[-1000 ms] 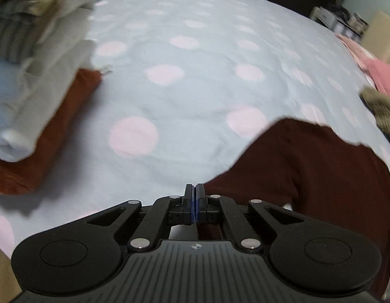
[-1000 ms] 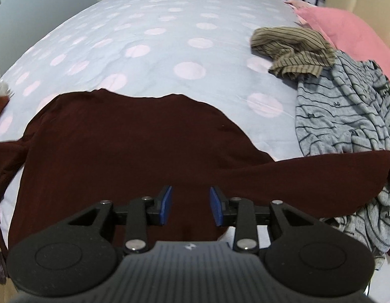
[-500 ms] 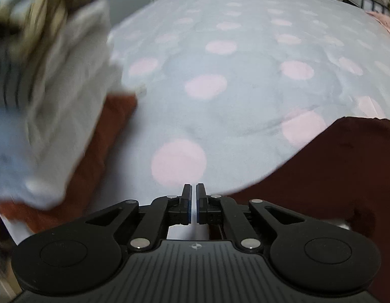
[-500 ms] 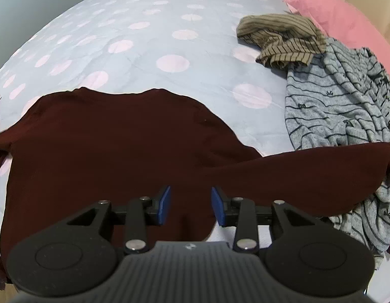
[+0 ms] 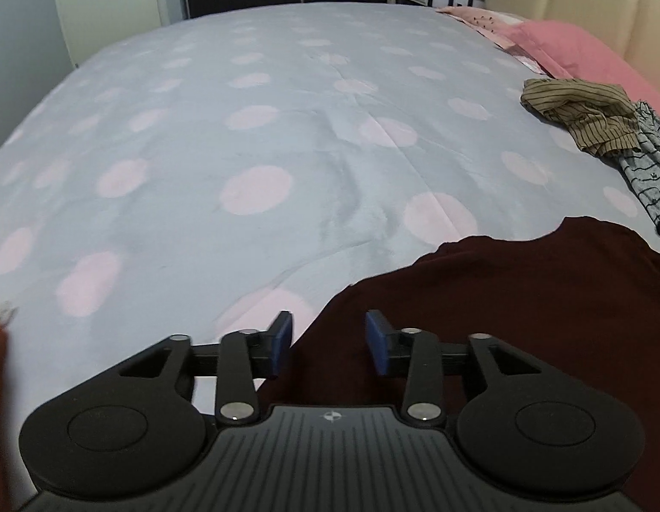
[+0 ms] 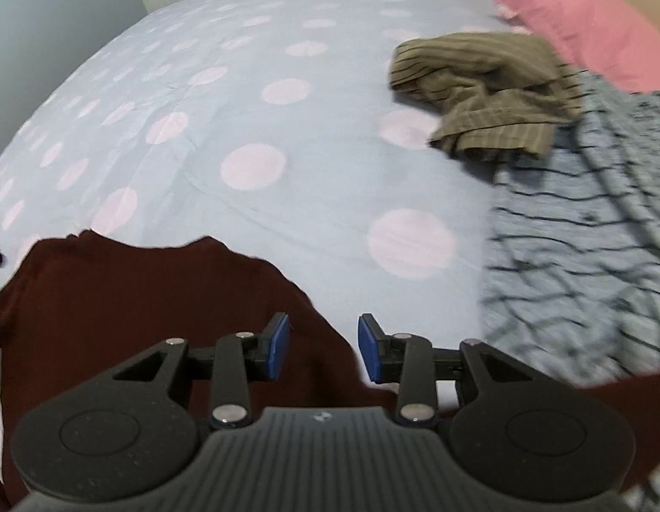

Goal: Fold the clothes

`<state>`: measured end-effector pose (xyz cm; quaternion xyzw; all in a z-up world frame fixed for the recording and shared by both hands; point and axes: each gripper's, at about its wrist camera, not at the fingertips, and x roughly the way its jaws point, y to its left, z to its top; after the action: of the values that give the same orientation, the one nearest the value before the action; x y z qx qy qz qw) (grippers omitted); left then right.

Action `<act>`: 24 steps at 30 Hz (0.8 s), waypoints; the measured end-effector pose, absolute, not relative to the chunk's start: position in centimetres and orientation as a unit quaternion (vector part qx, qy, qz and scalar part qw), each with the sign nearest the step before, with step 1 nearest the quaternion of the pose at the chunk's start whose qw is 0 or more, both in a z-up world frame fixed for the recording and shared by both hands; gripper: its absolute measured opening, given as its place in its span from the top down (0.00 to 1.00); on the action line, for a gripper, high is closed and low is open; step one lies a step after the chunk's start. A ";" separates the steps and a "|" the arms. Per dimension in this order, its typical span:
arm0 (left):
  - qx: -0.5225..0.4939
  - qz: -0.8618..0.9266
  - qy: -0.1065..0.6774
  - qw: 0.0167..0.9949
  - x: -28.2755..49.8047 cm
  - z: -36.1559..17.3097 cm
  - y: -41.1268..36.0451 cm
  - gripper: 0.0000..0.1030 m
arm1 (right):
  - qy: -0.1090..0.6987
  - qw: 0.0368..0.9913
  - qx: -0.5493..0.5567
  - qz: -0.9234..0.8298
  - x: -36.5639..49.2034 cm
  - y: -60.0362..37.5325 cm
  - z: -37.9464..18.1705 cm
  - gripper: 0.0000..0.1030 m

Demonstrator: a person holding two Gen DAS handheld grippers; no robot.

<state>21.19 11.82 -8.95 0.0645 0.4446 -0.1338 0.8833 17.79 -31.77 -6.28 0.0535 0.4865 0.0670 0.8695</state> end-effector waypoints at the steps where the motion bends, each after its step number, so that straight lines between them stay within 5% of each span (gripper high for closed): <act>1: 0.059 -0.134 0.444 0.884 21.8 -9.6 11.7 0.62 | 0.488 0.867 0.058 0.077 18.5 -31.6 -6.7 0.61; 5: 0.032 -0.146 0.448 0.881 22.8 -10.9 11.8 0.59 | 0.490 0.863 0.060 0.104 21.0 -30.4 -8.1 0.51; 10: 0.044 -0.168 0.461 0.870 23.2 -12.2 10.1 0.67 | 0.520 0.842 0.070 0.128 22.7 -29.4 -10.4 0.52; 11: 0.054 -0.167 0.461 0.870 23.1 -12.4 9.7 0.78 | 0.525 0.838 0.070 0.128 22.8 -29.2 -10.8 0.56; 12: 0.063 -0.163 0.458 0.872 23.1 -12.5 9.3 0.87 | 0.527 0.838 0.062 0.127 22.8 -29.0 -10.7 0.72; 14: 0.060 -0.162 0.454 0.874 23.2 -12.2 9.0 0.93 | 0.529 0.838 0.050 0.127 22.9 -28.6 -10.7 0.87; 24: 0.050 -0.107 0.387 0.915 23.3 -9.5 9.2 0.95 | 0.455 0.885 0.039 0.095 22.5 -29.2 -6.8 0.91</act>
<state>23.27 9.16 -9.46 0.0499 0.3865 -0.1075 0.9146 22.49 -29.18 -6.78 0.0394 0.4548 0.0947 0.8847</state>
